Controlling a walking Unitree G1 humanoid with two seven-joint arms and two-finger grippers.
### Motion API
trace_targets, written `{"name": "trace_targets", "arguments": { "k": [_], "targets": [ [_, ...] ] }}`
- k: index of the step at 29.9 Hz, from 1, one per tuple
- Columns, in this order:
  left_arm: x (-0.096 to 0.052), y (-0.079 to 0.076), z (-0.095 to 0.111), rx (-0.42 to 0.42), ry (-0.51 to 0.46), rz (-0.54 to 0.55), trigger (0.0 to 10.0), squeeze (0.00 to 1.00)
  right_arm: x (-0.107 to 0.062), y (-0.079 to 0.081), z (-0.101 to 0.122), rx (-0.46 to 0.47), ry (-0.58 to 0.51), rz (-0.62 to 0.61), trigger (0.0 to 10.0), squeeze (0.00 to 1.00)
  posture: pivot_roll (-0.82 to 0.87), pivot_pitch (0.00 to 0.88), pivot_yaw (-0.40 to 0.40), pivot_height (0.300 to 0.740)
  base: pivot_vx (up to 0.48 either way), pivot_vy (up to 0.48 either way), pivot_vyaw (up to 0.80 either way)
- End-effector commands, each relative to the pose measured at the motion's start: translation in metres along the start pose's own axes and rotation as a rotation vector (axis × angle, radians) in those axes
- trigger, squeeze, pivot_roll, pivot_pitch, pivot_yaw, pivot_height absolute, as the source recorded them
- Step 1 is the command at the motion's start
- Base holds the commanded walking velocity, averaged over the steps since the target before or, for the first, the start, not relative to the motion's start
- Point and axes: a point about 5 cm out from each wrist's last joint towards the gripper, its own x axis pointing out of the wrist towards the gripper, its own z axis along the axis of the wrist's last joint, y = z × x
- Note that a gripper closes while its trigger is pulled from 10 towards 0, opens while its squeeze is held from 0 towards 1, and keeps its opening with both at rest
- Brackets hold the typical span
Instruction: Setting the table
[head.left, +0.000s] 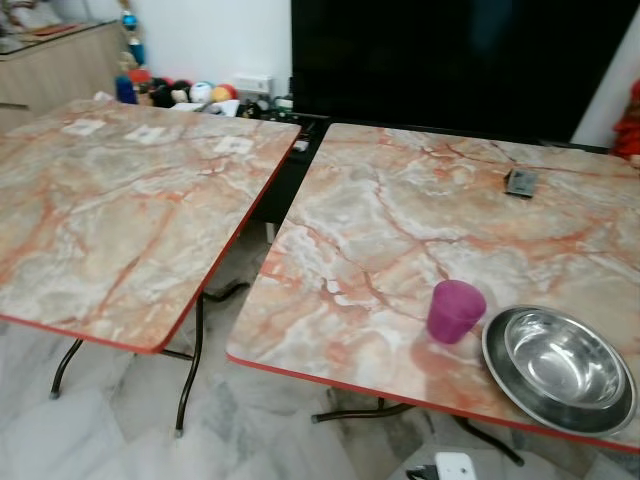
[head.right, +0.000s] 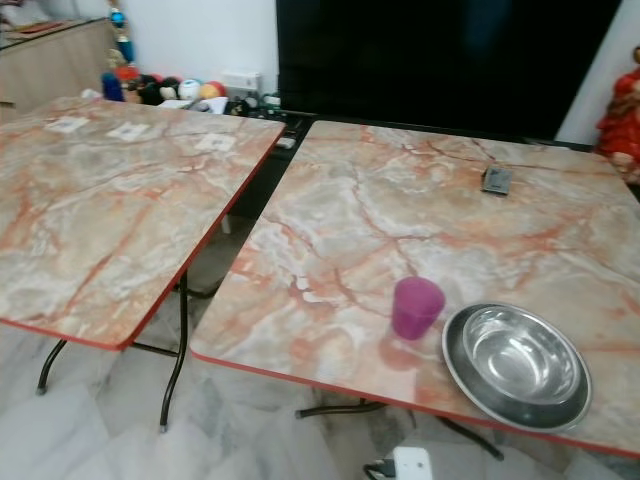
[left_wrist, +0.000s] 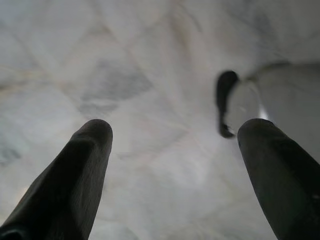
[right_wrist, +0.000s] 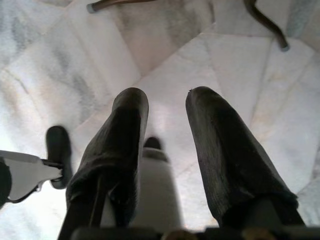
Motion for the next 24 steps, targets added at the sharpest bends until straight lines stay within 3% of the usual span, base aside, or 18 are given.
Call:
{"name": "trace_targets", "arguments": {
  "k": [1, 24],
  "targets": [
    [-0.001, -0.007, -0.004, -0.004, 0.016, -0.019, 10.0, 0.00, -0.001, -0.009, -0.004, 0.001, 0.013, -0.024, 10.0, 0.00, 0.03, 0.047, 0.000, 0.740, 0.000, 0.412, 0.00],
    [0.002, -0.007, 0.009, -0.021, -0.012, -0.017, 10.0, 0.00, -0.002, -0.006, -0.008, -0.029, 0.028, -0.004, 10.0, 0.00, 0.04, 0.081, -0.008, 0.740, 0.000, 0.413, 0.05]
  ]
}}
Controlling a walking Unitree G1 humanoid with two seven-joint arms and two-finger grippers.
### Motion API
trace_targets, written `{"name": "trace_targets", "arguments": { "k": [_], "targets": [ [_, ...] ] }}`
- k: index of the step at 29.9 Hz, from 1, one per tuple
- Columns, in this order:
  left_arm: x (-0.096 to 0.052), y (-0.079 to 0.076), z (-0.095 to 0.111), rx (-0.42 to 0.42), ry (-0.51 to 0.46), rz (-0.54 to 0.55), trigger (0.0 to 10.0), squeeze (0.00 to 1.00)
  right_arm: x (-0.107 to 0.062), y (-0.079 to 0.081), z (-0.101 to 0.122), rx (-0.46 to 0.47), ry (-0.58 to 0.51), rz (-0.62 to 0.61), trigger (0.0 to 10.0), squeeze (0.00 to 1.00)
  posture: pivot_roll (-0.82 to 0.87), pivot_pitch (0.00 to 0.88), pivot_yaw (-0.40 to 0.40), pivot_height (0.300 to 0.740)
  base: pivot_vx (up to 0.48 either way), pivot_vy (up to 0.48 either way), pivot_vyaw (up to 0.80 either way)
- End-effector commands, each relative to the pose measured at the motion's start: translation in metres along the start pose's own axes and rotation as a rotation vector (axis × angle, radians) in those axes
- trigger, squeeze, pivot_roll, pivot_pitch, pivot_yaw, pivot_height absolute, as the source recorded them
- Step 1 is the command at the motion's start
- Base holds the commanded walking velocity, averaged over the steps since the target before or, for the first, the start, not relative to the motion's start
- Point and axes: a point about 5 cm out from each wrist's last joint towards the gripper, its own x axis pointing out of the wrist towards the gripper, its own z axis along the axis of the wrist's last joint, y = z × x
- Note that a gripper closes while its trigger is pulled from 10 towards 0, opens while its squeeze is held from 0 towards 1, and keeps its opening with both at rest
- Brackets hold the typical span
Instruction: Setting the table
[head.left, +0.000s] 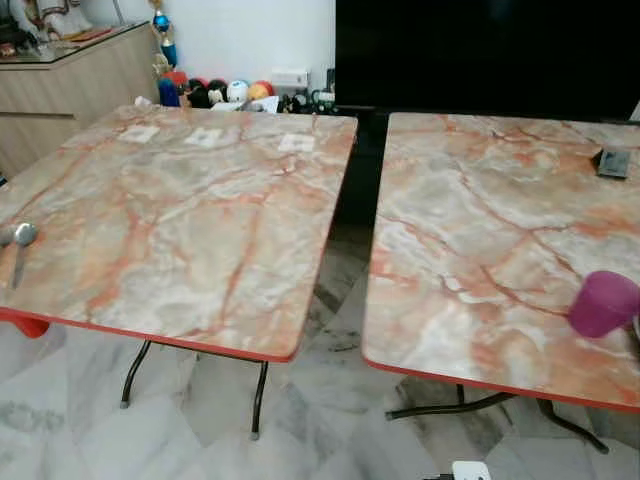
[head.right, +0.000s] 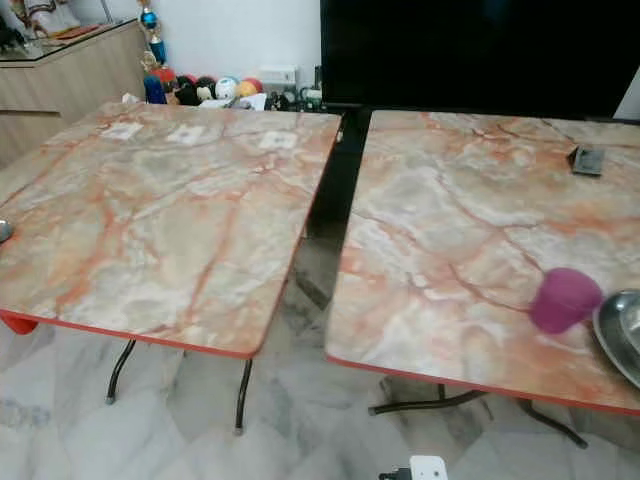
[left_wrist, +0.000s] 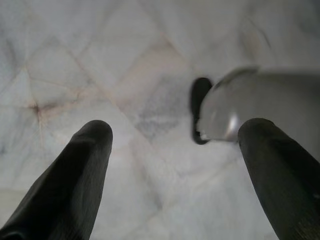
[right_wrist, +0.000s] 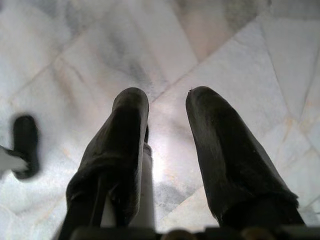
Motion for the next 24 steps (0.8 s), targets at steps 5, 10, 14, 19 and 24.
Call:
{"name": "trace_targets", "arguments": {
  "k": [5, 10, 14, 19, 24],
  "targets": [
    [-0.001, 0.004, -0.005, -0.008, 0.017, 0.015, 10.0, 0.00, 0.000, 0.009, 0.001, -0.008, -0.001, 0.028, 10.0, 0.00, 0.04, 0.082, -0.011, 0.740, 0.000, 0.412, 0.72],
    [-0.001, -0.006, -0.002, -0.009, -0.002, 0.007, 10.0, 0.00, 0.000, 0.008, 0.001, 0.005, 0.000, 0.025, 10.0, 0.00, 0.04, 0.083, -0.012, 0.740, 0.000, 0.413, 0.08],
    [-0.001, -0.009, -0.003, -0.011, -0.004, 0.006, 10.0, 0.00, 0.000, 0.008, 0.001, 0.004, 0.001, 0.025, 10.0, 0.00, 0.04, 0.082, -0.014, 0.740, 0.000, 0.412, 0.00],
    [-0.001, -0.011, -0.004, -0.010, -0.002, 0.004, 10.0, 0.00, 0.000, 0.008, 0.001, 0.006, 0.003, 0.025, 10.0, 0.00, 0.04, 0.079, -0.012, 0.740, 0.000, 0.412, 0.00],
    [-0.001, -0.010, -0.003, -0.009, 0.004, 0.005, 10.0, 0.00, 0.000, 0.008, 0.000, 0.009, 0.004, 0.024, 10.0, 0.00, 0.04, 0.073, -0.010, 0.740, 0.000, 0.412, 0.00]
  ]
}}
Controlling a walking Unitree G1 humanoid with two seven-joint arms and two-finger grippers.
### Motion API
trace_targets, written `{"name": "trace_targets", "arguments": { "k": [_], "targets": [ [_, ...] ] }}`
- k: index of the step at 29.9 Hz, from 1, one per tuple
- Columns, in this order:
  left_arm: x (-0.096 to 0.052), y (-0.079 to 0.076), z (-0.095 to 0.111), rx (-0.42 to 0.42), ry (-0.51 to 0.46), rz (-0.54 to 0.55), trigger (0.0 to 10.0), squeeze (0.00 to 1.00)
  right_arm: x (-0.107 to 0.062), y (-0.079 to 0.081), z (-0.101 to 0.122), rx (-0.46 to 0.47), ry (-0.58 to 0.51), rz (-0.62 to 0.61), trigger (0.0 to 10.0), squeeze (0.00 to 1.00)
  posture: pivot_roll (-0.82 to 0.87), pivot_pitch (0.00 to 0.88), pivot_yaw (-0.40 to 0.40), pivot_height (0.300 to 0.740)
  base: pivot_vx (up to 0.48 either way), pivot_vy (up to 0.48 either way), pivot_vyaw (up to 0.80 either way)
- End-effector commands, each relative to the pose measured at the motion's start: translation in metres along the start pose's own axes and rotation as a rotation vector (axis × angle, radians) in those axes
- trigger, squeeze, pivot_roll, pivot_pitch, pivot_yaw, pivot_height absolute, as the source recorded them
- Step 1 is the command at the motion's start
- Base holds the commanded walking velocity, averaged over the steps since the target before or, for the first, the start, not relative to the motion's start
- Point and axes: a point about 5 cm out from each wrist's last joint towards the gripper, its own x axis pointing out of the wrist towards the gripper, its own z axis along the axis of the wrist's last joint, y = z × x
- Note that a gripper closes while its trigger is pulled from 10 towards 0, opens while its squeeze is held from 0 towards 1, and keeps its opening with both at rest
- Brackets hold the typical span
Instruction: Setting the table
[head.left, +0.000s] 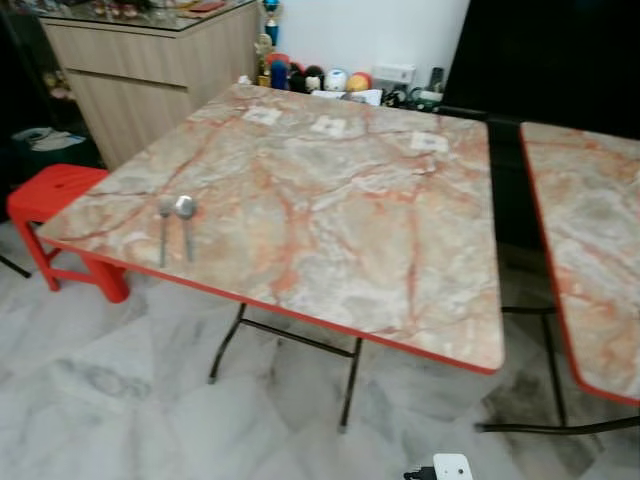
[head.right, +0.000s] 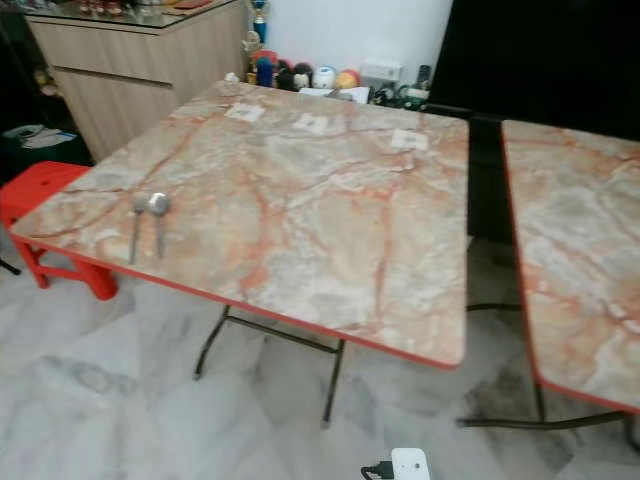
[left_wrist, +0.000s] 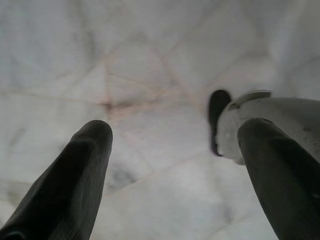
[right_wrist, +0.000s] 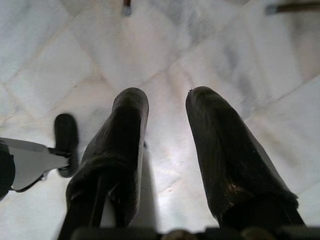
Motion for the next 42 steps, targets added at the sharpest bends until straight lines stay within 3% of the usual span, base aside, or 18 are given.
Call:
{"name": "trace_targets", "arguments": {
  "k": [1, 22, 27, 31, 34, 42],
  "targets": [
    [-0.001, -0.002, -0.006, -0.004, 0.033, -0.004, 10.0, 0.00, -0.001, -0.007, -0.007, 0.009, 0.026, -0.019, 10.0, 0.00, 0.04, 0.068, -0.009, 0.740, 0.000, 0.412, 0.00],
    [0.000, 0.001, -0.002, -0.007, 0.016, -0.001, 10.0, 0.00, -0.001, -0.006, -0.006, 0.010, 0.021, -0.016, 10.0, 0.00, 0.04, 0.034, -0.004, 0.740, 0.000, 0.412, 0.00],
    [-0.002, 0.007, -0.008, -0.010, 0.031, 0.004, 10.0, 0.00, -0.001, -0.005, -0.006, 0.010, 0.019, -0.015, 10.0, 0.00, 0.04, 0.027, -0.003, 0.740, 0.000, 0.410, 0.00],
    [-0.008, 0.025, -0.023, -0.019, 0.062, 0.022, 10.0, 0.00, -0.001, -0.005, -0.005, 0.007, 0.016, -0.014, 10.0, 0.00, 0.04, 0.027, -0.004, 0.740, 0.000, 0.411, 0.00],
    [-0.010, 0.029, -0.028, -0.021, 0.075, 0.028, 10.0, 0.00, -0.001, -0.004, -0.005, 0.007, 0.016, -0.013, 10.0, 0.00, 0.04, 0.030, -0.004, 0.740, 0.000, 0.411, 0.00],
    [-0.011, 0.026, -0.033, -0.022, 0.089, 0.027, 10.0, 0.00, -0.001, -0.004, -0.005, 0.012, 0.014, -0.011, 10.0, 0.00, 0.04, 0.045, -0.006, 0.740, 0.000, 0.384, 0.00]
  ]
}}
